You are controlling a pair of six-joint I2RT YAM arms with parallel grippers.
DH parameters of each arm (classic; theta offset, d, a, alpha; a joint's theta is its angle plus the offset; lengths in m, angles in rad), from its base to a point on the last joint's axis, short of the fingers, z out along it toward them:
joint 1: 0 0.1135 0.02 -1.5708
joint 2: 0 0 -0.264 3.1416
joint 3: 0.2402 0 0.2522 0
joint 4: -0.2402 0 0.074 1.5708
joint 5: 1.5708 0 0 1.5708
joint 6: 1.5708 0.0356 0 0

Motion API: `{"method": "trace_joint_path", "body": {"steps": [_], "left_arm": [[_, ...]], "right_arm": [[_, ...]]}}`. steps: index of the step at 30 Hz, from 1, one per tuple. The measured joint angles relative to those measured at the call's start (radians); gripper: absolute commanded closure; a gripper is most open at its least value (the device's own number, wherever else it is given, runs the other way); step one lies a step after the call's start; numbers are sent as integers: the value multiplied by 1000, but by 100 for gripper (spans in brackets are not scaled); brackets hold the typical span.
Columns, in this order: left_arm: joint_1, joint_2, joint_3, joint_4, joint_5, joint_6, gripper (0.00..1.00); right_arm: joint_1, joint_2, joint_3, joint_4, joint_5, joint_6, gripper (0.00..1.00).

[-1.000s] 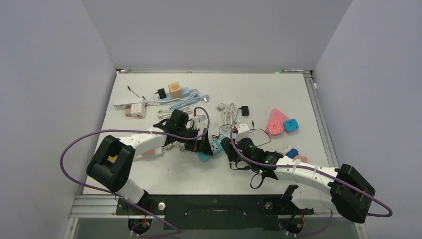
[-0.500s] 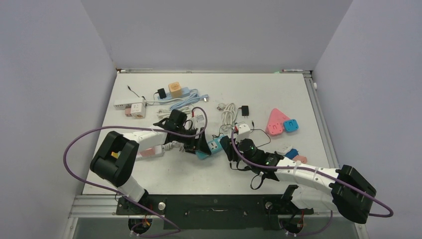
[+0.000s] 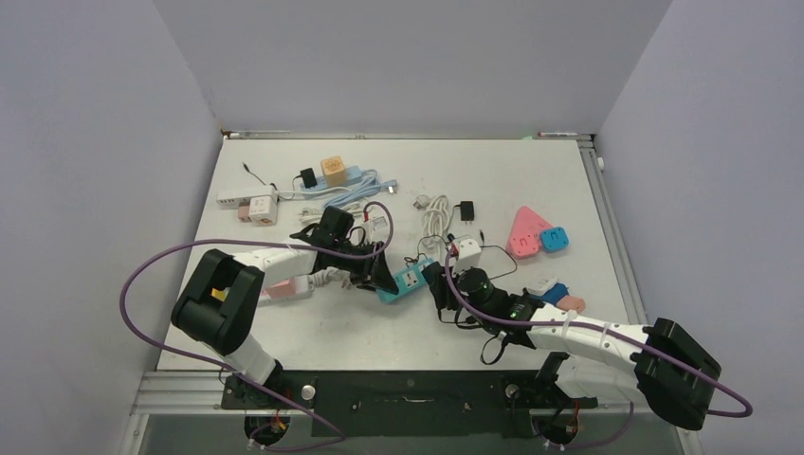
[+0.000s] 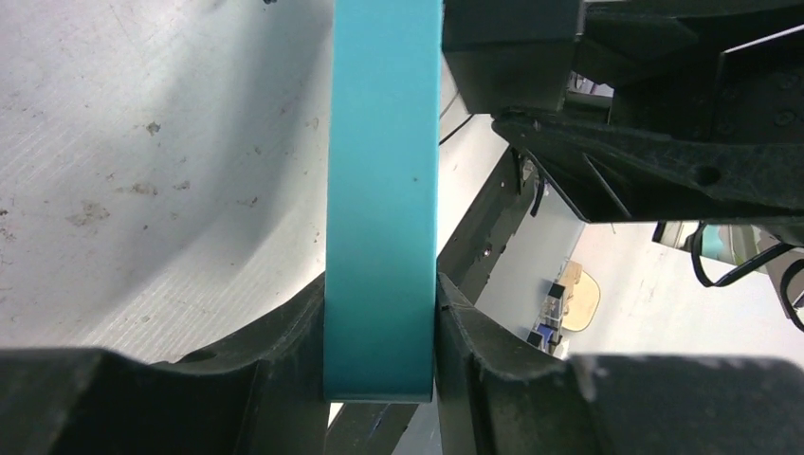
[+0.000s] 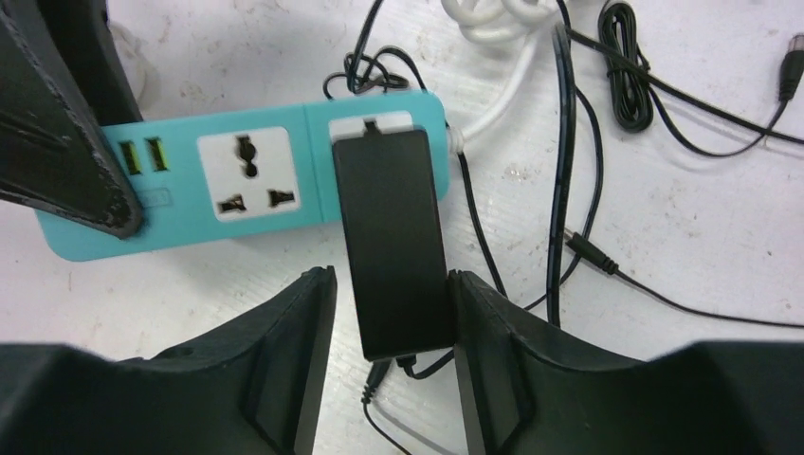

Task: Pull the plug off the socket
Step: Remove the plug from the socket.

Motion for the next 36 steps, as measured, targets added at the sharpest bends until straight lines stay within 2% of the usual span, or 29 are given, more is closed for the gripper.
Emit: {"method": "trace_joint_path", "body": {"steps": [2,5,7,11,26,36], "left_arm": [[-2,1,0,0,-2,-2,100],[-4,9,0,0,-8,-2,100],[-4,14,0,0,-9,-1,100],[-4,15,0,0,-10,-1,100],[-4,25,0,-10,-18,5,100],[-3,27,0,-8,-16,9,100]], "right_arm": [[0,0,0,13,6,4,36],[0,-2,0,41,7,7,21],[0,-2,0,56,8,10,17],[0,-1,0,70,12,8,16],[-2,114,0,114,14,-3,46],[-61,161,0,172,-47,-11,65]]}}
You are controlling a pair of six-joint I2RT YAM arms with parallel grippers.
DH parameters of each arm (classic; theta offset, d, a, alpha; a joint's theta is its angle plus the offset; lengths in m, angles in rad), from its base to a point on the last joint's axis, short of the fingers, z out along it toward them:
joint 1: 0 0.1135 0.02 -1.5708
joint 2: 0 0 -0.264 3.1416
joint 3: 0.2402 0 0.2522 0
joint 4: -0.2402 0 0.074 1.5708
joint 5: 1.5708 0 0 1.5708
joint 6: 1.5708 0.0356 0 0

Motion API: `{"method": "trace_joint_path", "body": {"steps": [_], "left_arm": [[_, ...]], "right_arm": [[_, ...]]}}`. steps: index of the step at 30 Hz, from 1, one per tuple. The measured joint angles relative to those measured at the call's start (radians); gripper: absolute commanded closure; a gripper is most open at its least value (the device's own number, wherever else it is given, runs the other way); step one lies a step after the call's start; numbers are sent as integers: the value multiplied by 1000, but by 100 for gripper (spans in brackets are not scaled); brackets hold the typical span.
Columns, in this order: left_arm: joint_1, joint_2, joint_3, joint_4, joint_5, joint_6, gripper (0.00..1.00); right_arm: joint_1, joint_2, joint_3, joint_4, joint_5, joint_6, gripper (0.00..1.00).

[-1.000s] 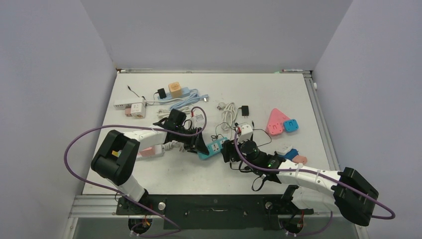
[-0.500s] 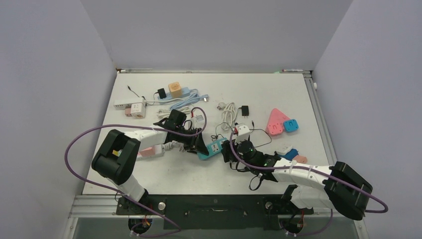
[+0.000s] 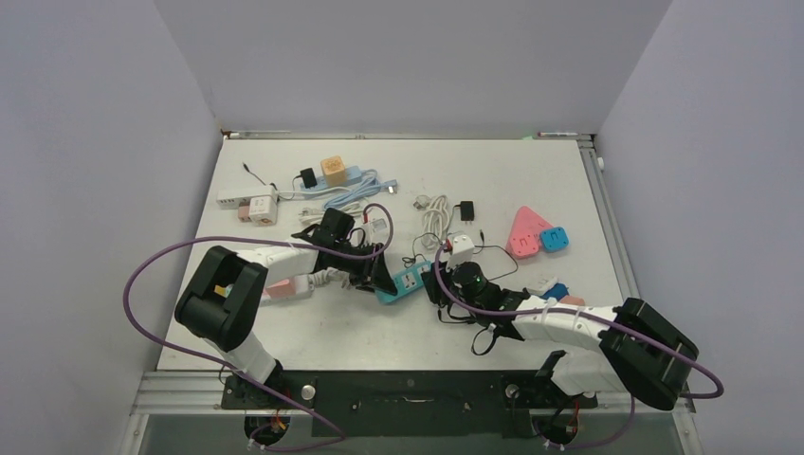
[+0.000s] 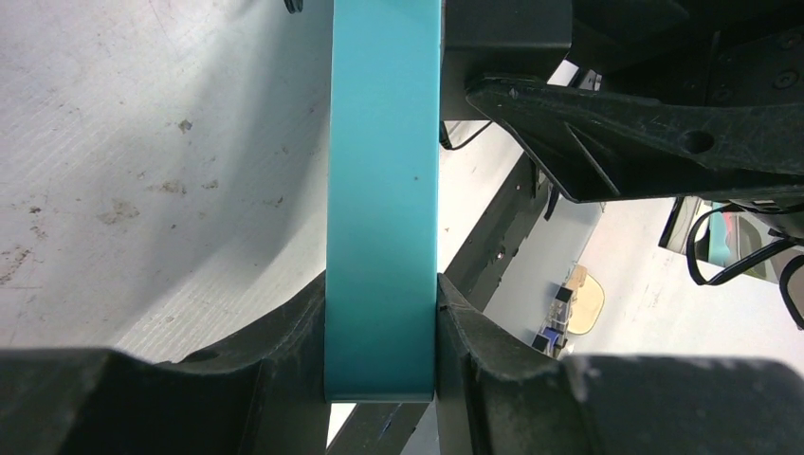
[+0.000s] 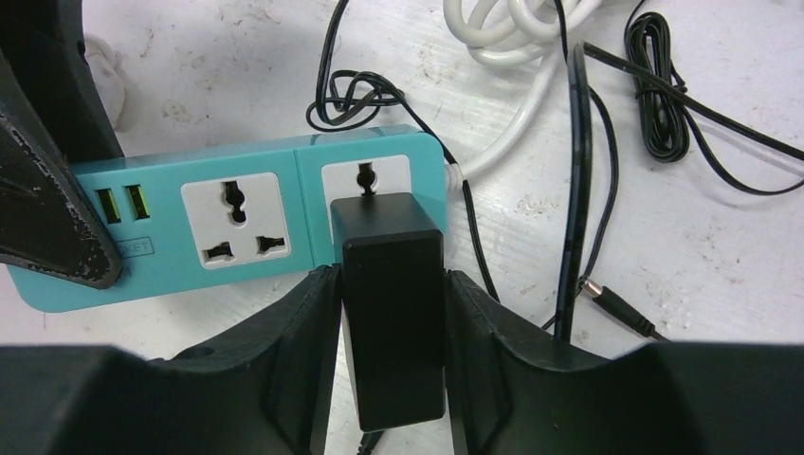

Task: Pull the plug off the socket
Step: Remove the plug from the socket.

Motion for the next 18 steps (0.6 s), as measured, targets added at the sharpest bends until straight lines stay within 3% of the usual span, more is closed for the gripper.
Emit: {"method": "trace_joint_path", "body": {"steps": [15,18], "left_arm": [[15,0,0,4,-18,23,100],[16,0,0,8,-27,25,100]], "right_arm": [[-24,85,39,53,-50,-26,93],[-41,106,64,39,-72,-25,95]]}}
